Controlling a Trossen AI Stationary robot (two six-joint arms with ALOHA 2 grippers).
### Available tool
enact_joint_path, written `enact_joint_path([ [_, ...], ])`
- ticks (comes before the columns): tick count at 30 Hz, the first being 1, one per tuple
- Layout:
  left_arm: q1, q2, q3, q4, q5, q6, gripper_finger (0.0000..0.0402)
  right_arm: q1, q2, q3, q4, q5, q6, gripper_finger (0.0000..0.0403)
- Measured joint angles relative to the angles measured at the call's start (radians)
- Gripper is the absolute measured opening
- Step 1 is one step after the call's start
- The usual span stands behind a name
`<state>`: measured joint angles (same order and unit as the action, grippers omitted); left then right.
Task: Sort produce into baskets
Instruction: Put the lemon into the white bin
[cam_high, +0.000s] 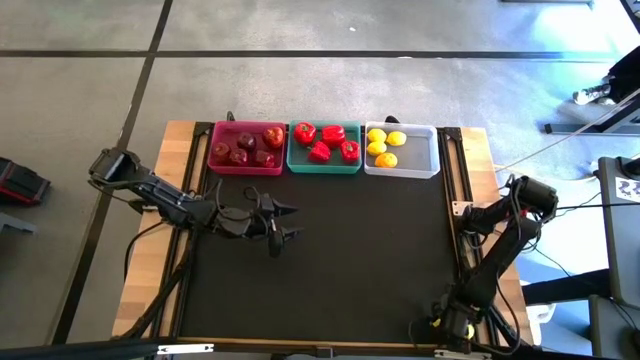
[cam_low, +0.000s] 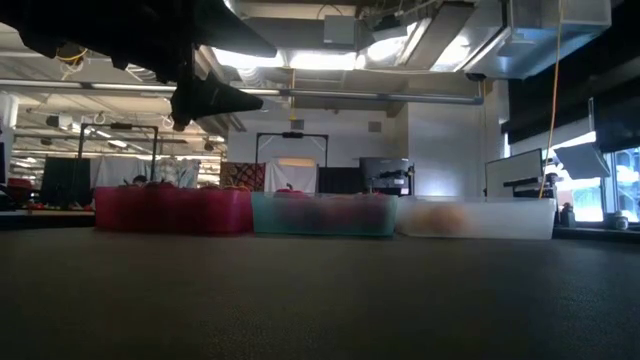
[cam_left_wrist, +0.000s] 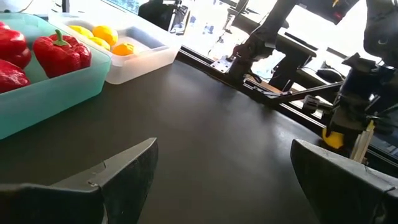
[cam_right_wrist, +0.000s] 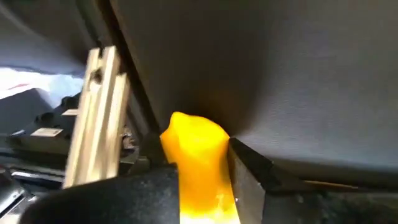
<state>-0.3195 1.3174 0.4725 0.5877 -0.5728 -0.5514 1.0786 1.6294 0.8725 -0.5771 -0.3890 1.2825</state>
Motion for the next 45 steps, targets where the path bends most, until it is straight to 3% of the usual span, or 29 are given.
enact_joint_path([
  [15, 0.000, 0.000, 0.000, -0.001, 0.000, 0.008, 0.0359, -0.049, -0.052, -0.004, -0.125, 0.056, -0.031, 0.0053],
  [28, 0.002, 0.000, 0.000, -0.001, 0.000, 0.008, 0.0359, -0.209, -0.206, -0.001, -0.225, 0.136, -0.134, 0.0053],
  [32, 0.006, 0.000, 0.000, -0.001, 0.000, 0.009, 0.0359, -0.255, -0.239, -0.001, -0.243, 0.124, -0.130, 0.0053],
  [34, 0.005, 0.000, 0.000, -0.001, 0.000, 0.009, 0.0359, -0.270, -0.241, -0.001, -0.242, 0.064, -0.093, 0.0056],
  [38, 0.005, 0.000, 0.000, -0.001, 0.000, 0.006, 0.0359, -0.247, -0.241, -0.001, -0.233, -0.061, 0.001, 0.0097],
  [45, 0.005, 0.000, 0.000, -0.002, 0.000, 0.003, 0.0359, -0.169, -0.221, -0.001, -0.273, 0.020, 0.081, 0.0236],
])
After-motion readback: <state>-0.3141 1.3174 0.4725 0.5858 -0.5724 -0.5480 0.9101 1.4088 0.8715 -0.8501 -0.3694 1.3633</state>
